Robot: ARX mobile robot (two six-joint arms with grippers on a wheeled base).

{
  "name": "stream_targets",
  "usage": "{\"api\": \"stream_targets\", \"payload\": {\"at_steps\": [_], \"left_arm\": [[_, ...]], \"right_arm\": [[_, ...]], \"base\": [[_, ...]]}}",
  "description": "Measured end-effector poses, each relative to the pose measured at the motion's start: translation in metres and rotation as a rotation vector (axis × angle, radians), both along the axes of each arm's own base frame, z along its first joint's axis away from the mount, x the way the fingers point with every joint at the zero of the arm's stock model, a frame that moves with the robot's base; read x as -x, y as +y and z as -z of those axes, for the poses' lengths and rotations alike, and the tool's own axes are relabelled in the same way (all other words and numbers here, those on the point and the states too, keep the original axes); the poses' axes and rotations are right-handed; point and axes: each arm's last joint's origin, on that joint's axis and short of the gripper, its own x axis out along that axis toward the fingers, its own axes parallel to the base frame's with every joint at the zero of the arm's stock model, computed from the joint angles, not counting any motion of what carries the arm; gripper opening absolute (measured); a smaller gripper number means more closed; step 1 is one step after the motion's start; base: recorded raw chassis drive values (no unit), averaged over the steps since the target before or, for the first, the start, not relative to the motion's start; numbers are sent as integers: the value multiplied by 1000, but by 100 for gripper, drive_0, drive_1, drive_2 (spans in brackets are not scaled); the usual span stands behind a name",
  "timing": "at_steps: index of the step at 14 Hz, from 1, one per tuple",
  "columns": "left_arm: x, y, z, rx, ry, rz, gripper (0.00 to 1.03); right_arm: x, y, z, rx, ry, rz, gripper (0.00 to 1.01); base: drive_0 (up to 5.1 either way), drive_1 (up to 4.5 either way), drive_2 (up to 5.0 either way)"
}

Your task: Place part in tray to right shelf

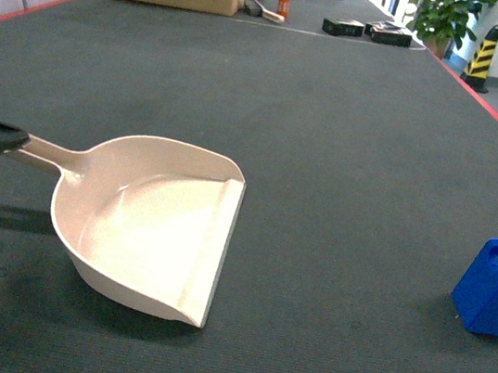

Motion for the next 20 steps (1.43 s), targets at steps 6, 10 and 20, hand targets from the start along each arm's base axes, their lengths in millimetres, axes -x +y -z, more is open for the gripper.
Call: {"api": "stream_targets", "payload": {"at_steps": [6, 10, 20], "left_arm": [[-58, 15, 14, 116, -32, -159, 98], [-74, 17, 11, 177, -72, -168, 98], [-68, 17, 7, 292, -137, -105, 14]], "right_arm": [[0, 0, 0, 0, 0, 0, 98], [0, 0, 0, 0, 0, 0, 98], [0, 0, 0, 0, 0, 0, 98]], "base": [[0, 0, 0], [0, 0, 0], [0, 0, 0]]}}
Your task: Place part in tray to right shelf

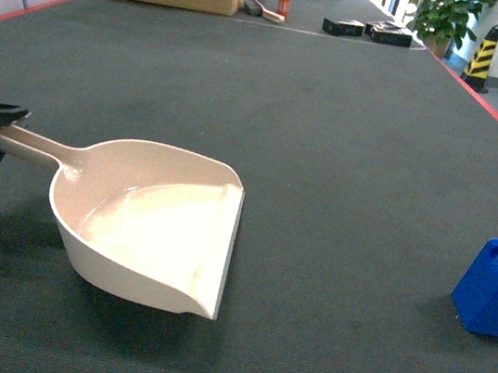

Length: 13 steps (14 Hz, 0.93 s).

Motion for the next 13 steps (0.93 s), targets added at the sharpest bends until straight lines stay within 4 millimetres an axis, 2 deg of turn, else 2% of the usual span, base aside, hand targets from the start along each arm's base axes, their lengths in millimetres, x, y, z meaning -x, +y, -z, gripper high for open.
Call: {"api": "stream_targets", "payload": {"at_steps": [3, 5, 10, 11, 13], "left_arm": [[25, -3, -22, 39, -15, 23, 13], [37, -14, -40, 76, -49, 68, 13], [52, -75, -69, 176, -99, 249, 13], [54, -88, -68, 176, -93, 285, 13], [57, -118, -52, 170, -33, 376, 13]], "right_arm": [[0, 0, 0, 0, 0, 0, 98], [0, 0, 0, 0, 0, 0, 98], [0, 0, 0, 0, 0, 0, 98], [0, 0, 0, 0, 0, 0, 98], [0, 0, 0, 0, 0, 0, 98]], "base": [[0, 0, 0], [0, 0, 0], [0, 0, 0], [0, 0, 0], [0, 0, 0]]}}
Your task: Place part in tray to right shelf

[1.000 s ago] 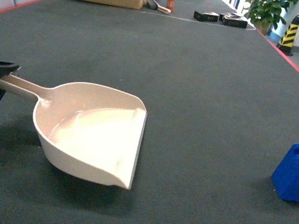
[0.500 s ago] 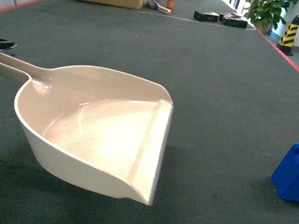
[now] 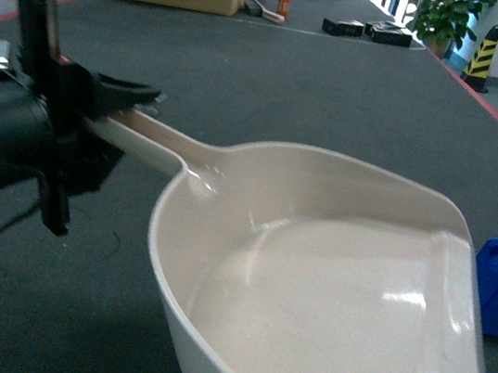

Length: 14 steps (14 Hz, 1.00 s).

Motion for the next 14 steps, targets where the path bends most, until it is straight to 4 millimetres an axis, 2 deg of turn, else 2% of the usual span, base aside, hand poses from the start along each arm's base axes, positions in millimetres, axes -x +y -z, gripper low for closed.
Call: {"api": "stream_targets", "payload": {"at_steps": [2, 6, 7, 8, 9, 10, 12, 14], "left_arm": [[0, -5, 13, -20, 46, 22, 13], [-2, 0, 10, -23, 23, -4, 13], [-2, -2, 10, -23, 23, 4, 13], [-2, -2, 10, -23, 24, 5, 13], [-2, -2, 10, -25, 21, 2, 13], [-2, -1, 10, -27, 24, -2, 13], [-2, -1, 10, -26, 20, 1, 13], [-2, -1, 10, -27, 22, 2, 13]], "right_arm": [[0, 0, 0, 0, 0, 0, 98], [0, 0, 0, 0, 0, 0, 98], [0, 0, 2, -2, 41, 20, 98], [-6, 1, 1, 42, 304, 166, 98], [-20, -7, -6, 49, 371, 297, 98], [-37, -16, -13, 30, 383, 345, 98], [-81, -19, -24, 13, 410, 278, 98], [-121, -14, -25, -3, 473, 192, 98]], "base": [[0, 0, 0], [0, 0, 0], [0, 0, 0], [0, 0, 0], [0, 0, 0], [0, 0, 0], [0, 0, 0], [0, 0, 0]]}}
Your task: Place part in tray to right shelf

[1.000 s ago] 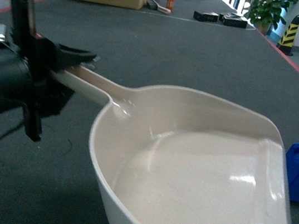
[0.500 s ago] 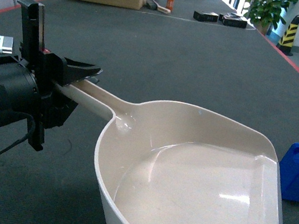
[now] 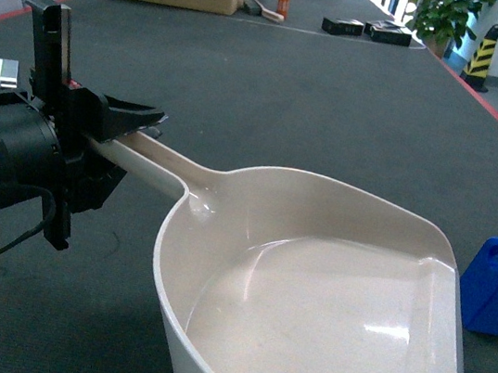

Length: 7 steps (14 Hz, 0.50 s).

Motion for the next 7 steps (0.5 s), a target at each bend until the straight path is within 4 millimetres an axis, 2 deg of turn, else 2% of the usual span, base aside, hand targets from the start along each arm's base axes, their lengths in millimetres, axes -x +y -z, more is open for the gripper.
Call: {"api": "stream_targets", "payload": {"at_steps": [2, 4, 7], "left_arm": [[0, 0, 0, 0, -1, 0, 13], [0, 0, 0, 0, -1, 0, 13], [0, 0, 0, 0, 0, 0, 13]], "right_arm": [[-45, 14, -3, -25, 28, -68, 98], [-79, 27, 6, -53, 112, -90, 98], [-113, 41, 27, -102, 195, -99, 98]], "base": [[0, 0, 0], [0, 0, 0], [0, 0, 0]]}}
